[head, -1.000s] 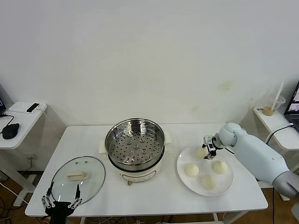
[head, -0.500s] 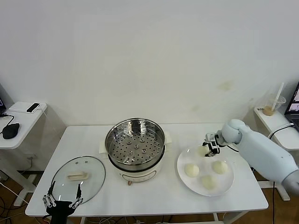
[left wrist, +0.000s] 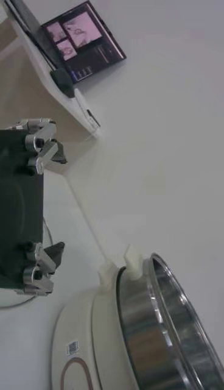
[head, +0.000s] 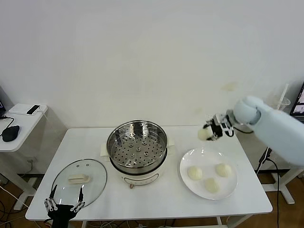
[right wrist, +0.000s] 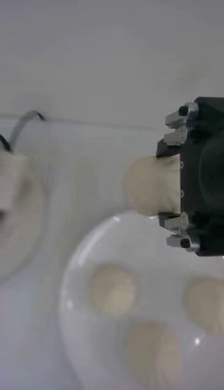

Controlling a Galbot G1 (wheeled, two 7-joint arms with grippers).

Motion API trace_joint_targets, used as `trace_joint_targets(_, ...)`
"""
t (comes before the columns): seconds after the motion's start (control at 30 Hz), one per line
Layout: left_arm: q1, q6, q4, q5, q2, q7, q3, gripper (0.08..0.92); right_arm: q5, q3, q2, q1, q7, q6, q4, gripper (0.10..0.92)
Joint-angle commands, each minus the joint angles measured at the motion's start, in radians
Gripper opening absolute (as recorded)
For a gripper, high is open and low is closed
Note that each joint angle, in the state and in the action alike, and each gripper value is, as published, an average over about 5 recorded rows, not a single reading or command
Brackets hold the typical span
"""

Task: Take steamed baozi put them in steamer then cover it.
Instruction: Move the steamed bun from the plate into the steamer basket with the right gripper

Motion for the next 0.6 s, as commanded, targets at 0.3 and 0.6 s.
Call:
trace_joint_targets(0.3, -0.013, 0.006, 0.002, -0.034, 0.006, 0.007, -0.031, 0.823, 0.208, -0.306, 0.378, 0.272, 0.118, 0.080, -0.048, 0.561)
trace_joint_targets(0.6, -0.024, 0.018, -0.003, -0.064, 0.020, 0.016, -0.067, 0.823, -0.035, -0.414, 0.538, 0.222, 0.199, 0.320, -0.199, 0.560)
